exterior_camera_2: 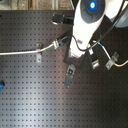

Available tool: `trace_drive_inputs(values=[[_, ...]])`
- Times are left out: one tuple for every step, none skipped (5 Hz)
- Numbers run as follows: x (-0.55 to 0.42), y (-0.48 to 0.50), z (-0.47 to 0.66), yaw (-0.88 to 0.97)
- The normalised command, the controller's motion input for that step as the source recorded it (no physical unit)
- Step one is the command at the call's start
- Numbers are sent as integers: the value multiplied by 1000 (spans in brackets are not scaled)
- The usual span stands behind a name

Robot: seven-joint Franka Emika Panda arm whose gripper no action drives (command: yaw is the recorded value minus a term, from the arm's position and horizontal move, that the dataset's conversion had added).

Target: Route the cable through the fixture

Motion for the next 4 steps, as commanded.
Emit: trace_drive_inputs(values=[[21, 106, 0, 0], [-291, 247, 263, 0], [90, 592, 330, 0], [224, 553, 331, 57]])
